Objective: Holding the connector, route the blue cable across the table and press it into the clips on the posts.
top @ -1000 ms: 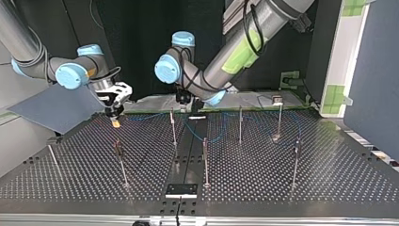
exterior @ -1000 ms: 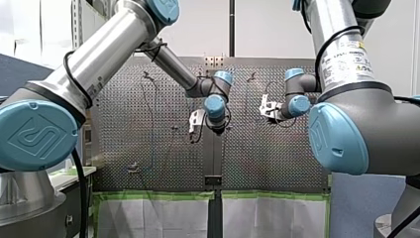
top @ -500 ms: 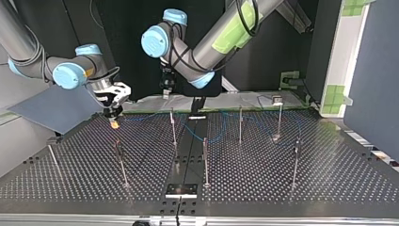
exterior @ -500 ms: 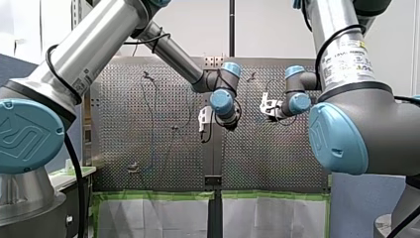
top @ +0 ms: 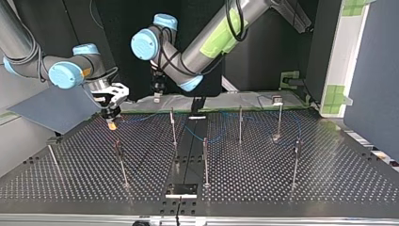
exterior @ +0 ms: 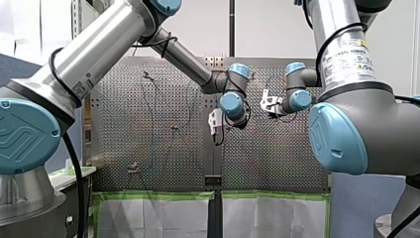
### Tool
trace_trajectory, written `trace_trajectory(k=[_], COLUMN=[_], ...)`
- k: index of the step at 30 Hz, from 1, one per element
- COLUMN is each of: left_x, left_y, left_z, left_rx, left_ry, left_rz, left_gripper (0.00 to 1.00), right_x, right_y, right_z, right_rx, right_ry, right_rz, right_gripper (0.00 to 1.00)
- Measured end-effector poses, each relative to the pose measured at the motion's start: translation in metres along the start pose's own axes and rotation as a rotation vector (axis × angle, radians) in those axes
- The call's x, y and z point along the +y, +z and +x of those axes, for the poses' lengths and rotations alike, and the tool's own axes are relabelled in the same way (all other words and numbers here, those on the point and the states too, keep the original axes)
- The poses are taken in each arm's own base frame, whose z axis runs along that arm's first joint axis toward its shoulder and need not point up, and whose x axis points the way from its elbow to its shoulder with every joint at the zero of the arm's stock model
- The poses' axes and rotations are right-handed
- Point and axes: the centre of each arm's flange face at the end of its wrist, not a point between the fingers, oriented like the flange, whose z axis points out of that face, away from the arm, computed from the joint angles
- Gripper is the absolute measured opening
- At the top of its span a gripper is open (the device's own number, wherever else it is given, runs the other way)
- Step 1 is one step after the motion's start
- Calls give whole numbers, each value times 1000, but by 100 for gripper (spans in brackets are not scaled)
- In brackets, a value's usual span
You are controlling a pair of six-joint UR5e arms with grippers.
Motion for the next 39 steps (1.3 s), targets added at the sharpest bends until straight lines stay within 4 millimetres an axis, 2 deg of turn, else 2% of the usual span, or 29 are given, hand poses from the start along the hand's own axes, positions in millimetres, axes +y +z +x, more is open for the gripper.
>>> trace_trajectory(k=[10,24,34,39], left_x=[-8,-29,-35,-29], left_y=[24,42,63,74], left_z=[17,-23,3,-2], left_rx=[5,-106,-82,-100], left_ry=[-28,-105,-107,-117], left_rz=[-21,-28,-20,-37], left_gripper=[100,100,100,100], right_x=[2,4,5,4], right_y=[1,1,1,1], right_z=[1,1,1,1], right_rx=[6,8,8,7], right_ry=[4,6,6,6], right_rz=[-3,-6,-4,1], right_gripper=[0,0,0,0])
